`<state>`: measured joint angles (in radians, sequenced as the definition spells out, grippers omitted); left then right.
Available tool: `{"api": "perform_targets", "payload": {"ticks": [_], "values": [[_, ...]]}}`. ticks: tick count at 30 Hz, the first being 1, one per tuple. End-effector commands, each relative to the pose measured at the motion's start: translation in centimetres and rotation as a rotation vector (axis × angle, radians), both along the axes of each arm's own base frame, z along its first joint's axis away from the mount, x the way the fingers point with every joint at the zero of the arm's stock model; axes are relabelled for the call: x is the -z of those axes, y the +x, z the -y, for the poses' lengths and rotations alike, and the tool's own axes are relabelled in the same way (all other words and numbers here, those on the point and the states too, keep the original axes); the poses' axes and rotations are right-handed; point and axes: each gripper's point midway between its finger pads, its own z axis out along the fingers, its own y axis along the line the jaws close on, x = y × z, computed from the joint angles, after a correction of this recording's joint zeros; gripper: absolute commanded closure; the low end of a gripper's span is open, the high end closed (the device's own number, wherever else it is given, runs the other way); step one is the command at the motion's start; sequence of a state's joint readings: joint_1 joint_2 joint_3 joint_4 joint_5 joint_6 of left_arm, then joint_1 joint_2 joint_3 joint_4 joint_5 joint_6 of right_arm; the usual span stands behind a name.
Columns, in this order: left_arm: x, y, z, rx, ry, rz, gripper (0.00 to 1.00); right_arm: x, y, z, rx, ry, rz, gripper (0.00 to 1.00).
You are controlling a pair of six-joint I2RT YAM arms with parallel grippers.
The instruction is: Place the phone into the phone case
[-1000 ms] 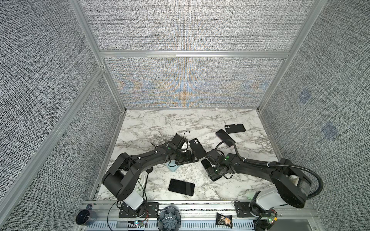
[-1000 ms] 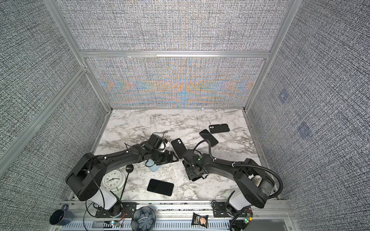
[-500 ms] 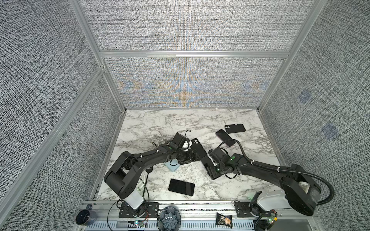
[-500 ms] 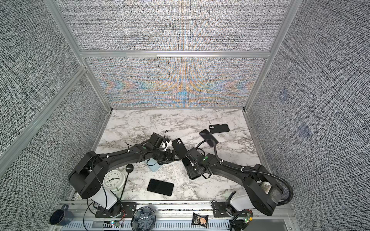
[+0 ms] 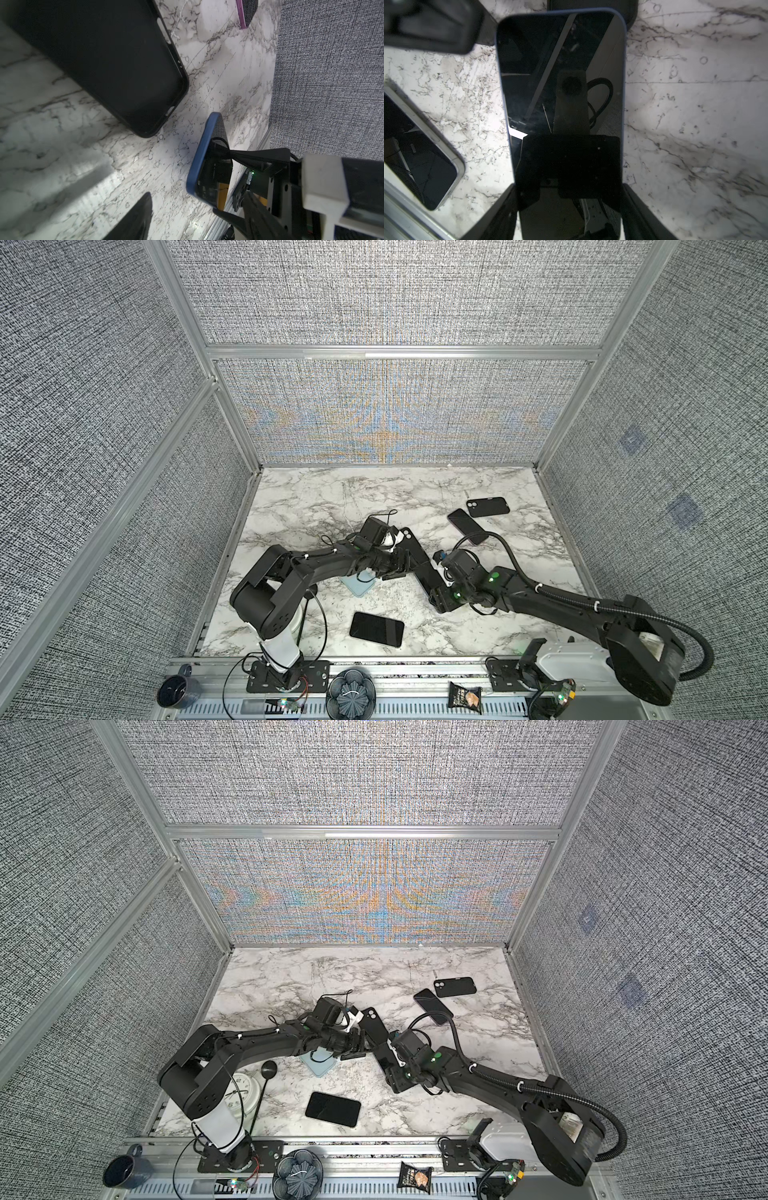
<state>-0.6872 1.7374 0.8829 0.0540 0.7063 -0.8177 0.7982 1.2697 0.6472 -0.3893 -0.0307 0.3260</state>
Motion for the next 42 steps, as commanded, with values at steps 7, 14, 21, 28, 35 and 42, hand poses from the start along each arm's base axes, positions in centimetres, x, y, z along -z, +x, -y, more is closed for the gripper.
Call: {"api": "perform_targets", "payload": {"ticks": [7,14,21,28,35,42], "values": [[-1.3,0.3,1.3,0.037,-0.103,0.038,0.49,-1.1,0.2,-0.9,-0.035,0.063,0.047,0.42],[-0.8,0.1,1.7,0.042,-0.141,0.021,0.61,-1.7,0.4,-1.3,-0.047,0.086,0.061,0.42],[-0.9,0.0,1.7,0.051,-0.145,0.029,0.69,-1.3,0.4,-1.2,-0.053,0.067,0.052,0.42],[-1.1,-0.2,1.5,0.051,-0.146,0.033,0.78,-1.3,0.7,-1.2,-0.051,0.061,0.060,0.42],[-0.9,-0.4,1.3,0.049,-0.137,0.024,0.88,-1.1,0.6,-1.3,-0.056,0.061,0.059,0.42],[-0.7,-0.7,1.1,0.045,-0.137,0.012,0.91,-1.4,0.6,-1.7,-0.083,0.080,0.074,0.31]]}}
